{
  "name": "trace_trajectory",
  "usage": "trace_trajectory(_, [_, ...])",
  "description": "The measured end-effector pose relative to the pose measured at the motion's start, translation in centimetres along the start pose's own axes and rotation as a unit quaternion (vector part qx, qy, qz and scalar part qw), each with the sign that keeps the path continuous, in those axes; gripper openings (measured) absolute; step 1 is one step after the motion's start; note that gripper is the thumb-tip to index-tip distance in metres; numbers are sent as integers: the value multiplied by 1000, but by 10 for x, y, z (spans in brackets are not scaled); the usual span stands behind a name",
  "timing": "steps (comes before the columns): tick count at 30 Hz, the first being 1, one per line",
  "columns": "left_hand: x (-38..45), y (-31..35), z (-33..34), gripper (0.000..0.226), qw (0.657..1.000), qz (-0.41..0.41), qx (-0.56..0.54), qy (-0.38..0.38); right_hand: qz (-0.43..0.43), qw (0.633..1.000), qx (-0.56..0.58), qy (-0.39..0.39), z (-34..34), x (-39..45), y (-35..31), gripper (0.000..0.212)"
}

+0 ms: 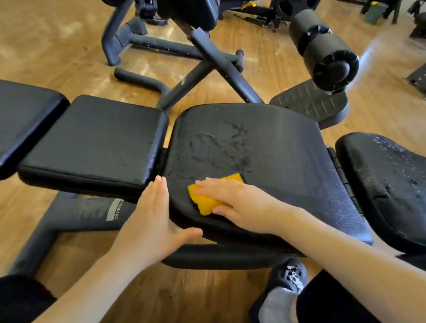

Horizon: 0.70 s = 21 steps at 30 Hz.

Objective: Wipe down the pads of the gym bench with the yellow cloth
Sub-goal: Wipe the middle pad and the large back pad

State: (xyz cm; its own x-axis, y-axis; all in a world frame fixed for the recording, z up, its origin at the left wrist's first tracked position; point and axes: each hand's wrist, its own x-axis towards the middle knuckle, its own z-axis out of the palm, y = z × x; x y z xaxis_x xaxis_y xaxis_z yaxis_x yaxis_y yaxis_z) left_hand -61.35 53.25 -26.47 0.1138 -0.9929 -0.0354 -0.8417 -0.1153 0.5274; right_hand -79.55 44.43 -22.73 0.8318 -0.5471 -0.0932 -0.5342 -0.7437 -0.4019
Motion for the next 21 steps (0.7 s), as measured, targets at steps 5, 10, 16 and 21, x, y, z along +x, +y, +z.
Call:
trace_trajectory(5, [11, 3, 0, 116, 1000, 12, -17, 6, -20, 999, 37, 2, 4, 29, -5, 49])
trace_trajectory(10, [25, 6, -10, 122, 997, 24, 8, -76, 56, 996, 38, 55, -10, -18, 41, 47])
trace_trajectory(16, [25, 11, -16, 119, 994, 10, 21, -102, 212, 962, 113, 128, -29, -110, 104, 47])
trace_trajectory(21, [22, 13, -16, 118, 995, -10, 36, -94, 269, 943, 95, 170, -25, -120, 108, 47])
